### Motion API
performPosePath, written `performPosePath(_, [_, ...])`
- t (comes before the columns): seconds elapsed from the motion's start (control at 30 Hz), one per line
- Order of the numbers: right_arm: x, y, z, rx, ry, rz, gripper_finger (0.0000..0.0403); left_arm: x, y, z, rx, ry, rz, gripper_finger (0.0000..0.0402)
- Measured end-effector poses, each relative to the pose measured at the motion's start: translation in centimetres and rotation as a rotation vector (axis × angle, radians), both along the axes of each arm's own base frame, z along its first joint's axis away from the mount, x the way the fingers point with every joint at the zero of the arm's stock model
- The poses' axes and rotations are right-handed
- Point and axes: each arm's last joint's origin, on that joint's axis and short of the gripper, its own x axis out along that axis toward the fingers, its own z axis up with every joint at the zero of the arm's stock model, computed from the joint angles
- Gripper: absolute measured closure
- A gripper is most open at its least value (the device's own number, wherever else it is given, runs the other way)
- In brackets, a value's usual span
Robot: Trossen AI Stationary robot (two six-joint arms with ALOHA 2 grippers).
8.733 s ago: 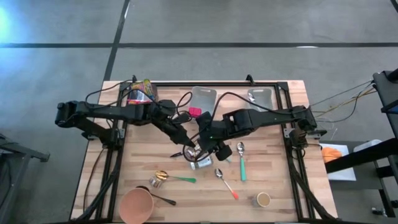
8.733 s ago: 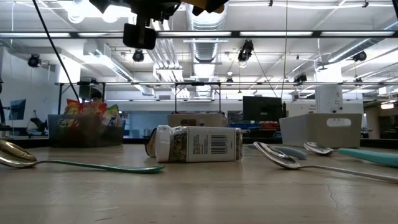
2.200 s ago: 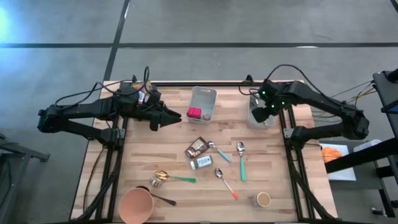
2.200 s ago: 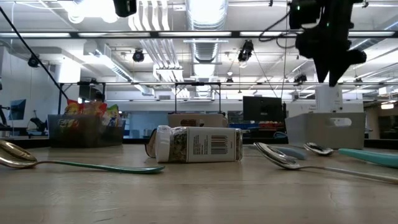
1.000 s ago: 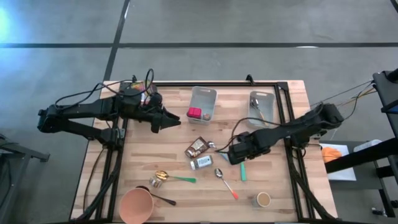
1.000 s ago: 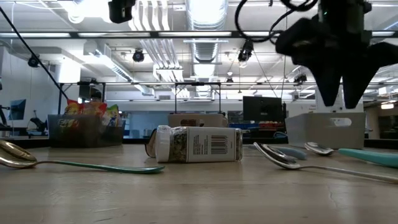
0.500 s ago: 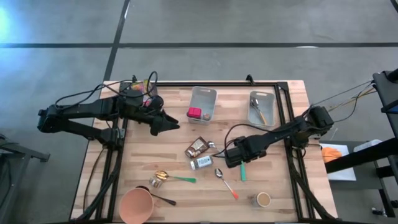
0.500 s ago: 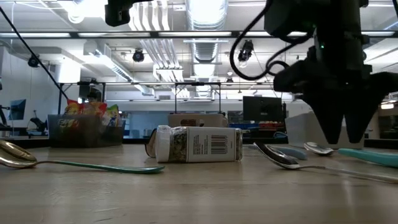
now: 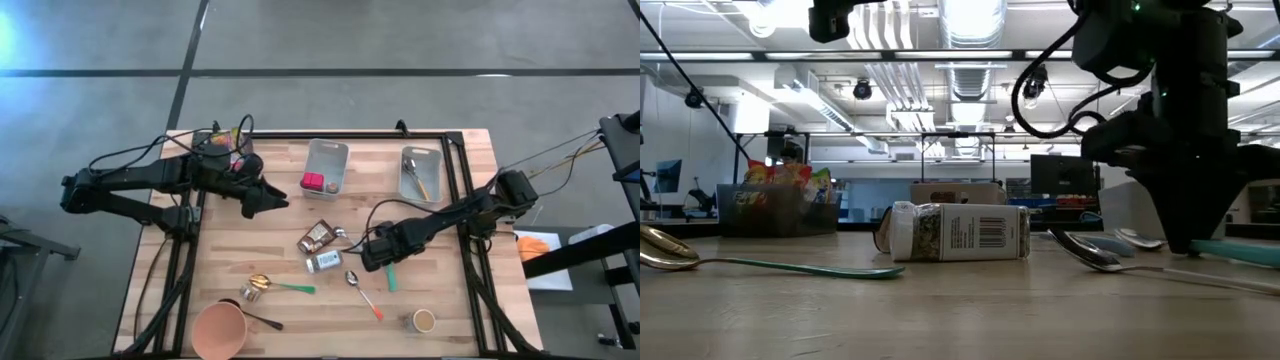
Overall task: Pick & Place Food Item
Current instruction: Put the light green spoon into the right gray bin
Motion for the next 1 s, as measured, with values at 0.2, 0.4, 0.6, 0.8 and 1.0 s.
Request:
performPosePath(0.2, [-0.3, -0.1, -0.2, -0.004, 0.006, 0.036, 0.0372, 0.0, 0.0, 0.0, -0.008, 0.006, 0.0, 0.015])
performPosePath(0.4, [-0.4, -0.1, 0.5, -0.013, -0.007, 0.072, 0.0374, 0.0, 0.0, 0.0, -0.008, 0.004, 0.001, 0.015])
performPosePath(0.6, [-0.7, -0.4, 3.4, -0.058, -0.11, 0.096, 0.0374, 0.0, 0.0, 0.0, -0.007, 0.003, 0.004, 0.015])
performPosePath(0.8, [-2.3, -1.8, 7.9, -0.158, -0.285, 0.087, 0.0374, 0.1, 0.1, 0.1, 0.0, -0.009, 0.02, 0.015])
performPosePath(1.0, [-5.8, -4.7, 12.4, -0.298, -0.371, 0.022, 0.0374, 0.1, 0.1, 0.2, 0.008, -0.018, 0.039, 0.0149])
